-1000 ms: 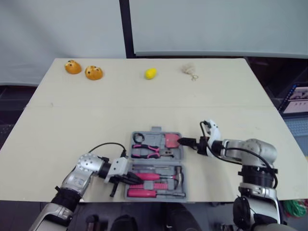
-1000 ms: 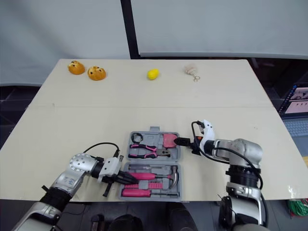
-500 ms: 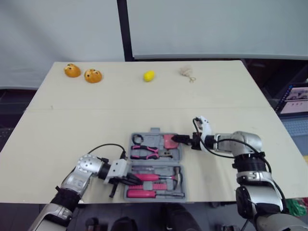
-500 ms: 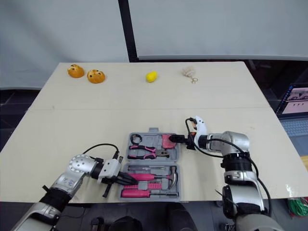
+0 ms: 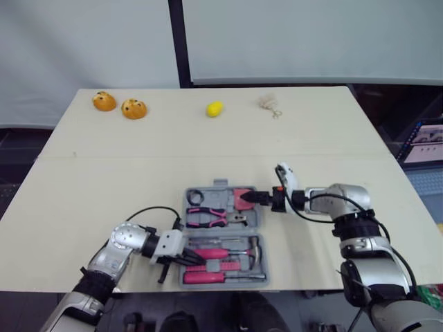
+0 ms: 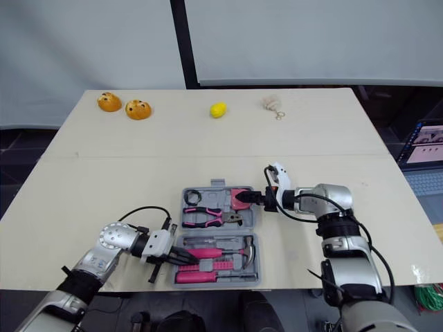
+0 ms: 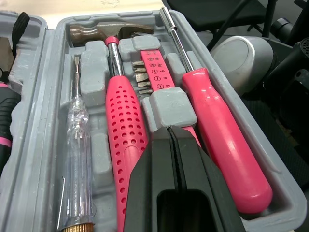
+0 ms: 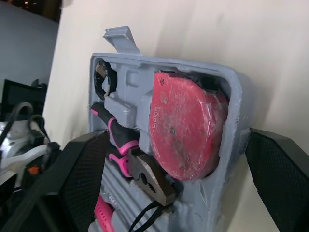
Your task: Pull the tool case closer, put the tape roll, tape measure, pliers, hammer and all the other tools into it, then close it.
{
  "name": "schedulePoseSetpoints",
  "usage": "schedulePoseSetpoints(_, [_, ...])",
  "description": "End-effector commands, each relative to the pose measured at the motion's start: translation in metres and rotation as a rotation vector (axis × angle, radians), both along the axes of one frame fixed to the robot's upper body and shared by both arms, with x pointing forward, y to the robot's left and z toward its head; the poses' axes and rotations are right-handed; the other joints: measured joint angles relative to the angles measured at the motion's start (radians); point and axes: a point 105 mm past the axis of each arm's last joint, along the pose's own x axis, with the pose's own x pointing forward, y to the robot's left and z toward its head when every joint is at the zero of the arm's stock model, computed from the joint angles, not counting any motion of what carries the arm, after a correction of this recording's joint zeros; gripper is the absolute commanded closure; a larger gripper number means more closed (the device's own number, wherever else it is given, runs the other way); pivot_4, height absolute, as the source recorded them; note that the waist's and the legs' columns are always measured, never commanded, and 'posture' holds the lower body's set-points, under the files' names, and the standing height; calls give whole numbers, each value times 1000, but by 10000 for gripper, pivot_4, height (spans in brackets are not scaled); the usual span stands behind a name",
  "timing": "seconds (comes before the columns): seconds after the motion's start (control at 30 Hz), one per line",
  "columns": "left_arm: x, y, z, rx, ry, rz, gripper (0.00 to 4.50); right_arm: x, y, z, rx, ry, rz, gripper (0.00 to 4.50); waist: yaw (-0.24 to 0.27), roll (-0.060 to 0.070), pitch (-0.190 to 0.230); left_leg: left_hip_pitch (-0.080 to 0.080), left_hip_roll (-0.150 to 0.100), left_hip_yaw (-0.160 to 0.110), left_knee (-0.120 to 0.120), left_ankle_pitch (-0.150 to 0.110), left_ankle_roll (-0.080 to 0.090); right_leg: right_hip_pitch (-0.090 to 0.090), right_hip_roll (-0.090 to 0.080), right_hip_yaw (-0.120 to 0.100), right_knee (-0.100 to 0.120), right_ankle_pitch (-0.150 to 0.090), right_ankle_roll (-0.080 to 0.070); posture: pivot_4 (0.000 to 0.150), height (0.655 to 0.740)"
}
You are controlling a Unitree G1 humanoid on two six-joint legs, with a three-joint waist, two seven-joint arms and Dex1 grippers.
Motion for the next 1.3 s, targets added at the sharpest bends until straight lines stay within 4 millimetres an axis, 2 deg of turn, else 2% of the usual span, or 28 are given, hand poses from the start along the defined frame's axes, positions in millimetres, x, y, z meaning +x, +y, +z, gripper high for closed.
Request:
schedulePoseSetpoints(0.03, [-10,18,-31,147,80,37,45000,-5,14,33,110,-103,106,137,-1,0,0,0,0,0,0,0,0,0,0,0,0,0,0,1500,7400])
schedulePoseSetpoints(0.27, [-7,18,-30,148,73,42,45000,-17,15,45,128,-203,206,137,-1,0,0,0,0,0,-1,0,0,0,0,0,0,0,0,1500,7400])
schedulePoseSetpoints(0.43, [-6,20,-28,145,69,47,45000,-29,19,45,99,-291,276,137,0,0,0,0,0,-1,-1,0,0,0,0,0,-1,0,0,1500,7400])
schedulePoseSetpoints(0.57, [-4,18,-16,104,88,72,45000,-43,21,53,115,-365,321,137,1,0,0,0,0,-1,-1,0,0,0,0,-1,-1,0,0,1500,7400])
schedulePoseSetpoints(0.67, [-4,21,7,61,102,97,45000,-68,22,67,145,-418,397,137,-3,-1,1,-2,1,-2,-2,-1,0,-1,0,-1,-1,0,0,1500,7400])
schedulePoseSetpoints(0.73, [-11,28,44,-9,186,129,45000,-93,24,77,163,-450,470,137,-14,-5,6,-2,2,-3,-3,-1,-1,-2,1,-1,-1,-1,-2,1500,7400])
schedulePoseSetpoints(0.83, [-44,56,101,6,361,107,45000,-132,24,80,106,-496,571,137,-23,-10,17,-5,4,-8,-4,0,-3,-4,2,-5,0,-3,-5,1500,7400])
schedulePoseSetpoints(0.87, [-56,69,120,39,403,87,42430,-146,21,79,61,-513,606,17,-23,-11,19,-5,4,-11,-4,0,-4,-3,1,-7,-1,-3,-5,1500,7400])
schedulePoseSetpoints(0.93, [-66,91,156,98,458,121,37195,-163,5,79,-96,-577,606,0,-22,-11,24,-7,4,-13,-5,0,-4,-3,0,-9,-3,-3,-5,1500,7400])
schedulePoseSetpoints(1.0, [-58,105,175,145,370,190,26526,-173,-16,87,-254,-648,590,0,-6,-4,28,-7,1,-15,-5,-1,-3,0,-3,-11,-7,-4,-4,1500,7400])
schedulePoseSetpoints(1.07, [-50,114,181,186,271,225,17008,-181,-34,98,-346,-677,572,0,4,0,30,-6,-7,-15,-6,-1,2,0,-11,-12,-8,-4,1,1500,7400])
schedulePoseSetpoints(1.1, [-46,119,178,233,210,223,11006,-182,-43,103,-396,-693,547,0,5,0,30,-5,-13,-15,-9,0,5,1,-14,-11,-8,-4,4,1500,7400])
schedulePoseSetpoints(1.17, [-40,128,170,314,99,194,2386,-182,-61,108,-506,-732,510,0,7,-5,32,-4,-14,-15,-12,1,7,3,-15,-11,-11,-3,6,1500,7400])
schedulePoseSetpoints(1.2, [-36,130,166,337,46,178,417,-182,-70,110,-559,-740,497,0,9,-6,33,-2,-14,-15,-14,2,7,5,-15,-11,-15,-2,6,1500,7400])
schedulePoseSetpoints(1.3, [-26,121,166,283,-12,172,417,-188,-83,112,-606,-752,486,0,11,-12,34,-3,-14,-15,-16,3,8,7,-15,-11,-19,-1,7,1500,7400])
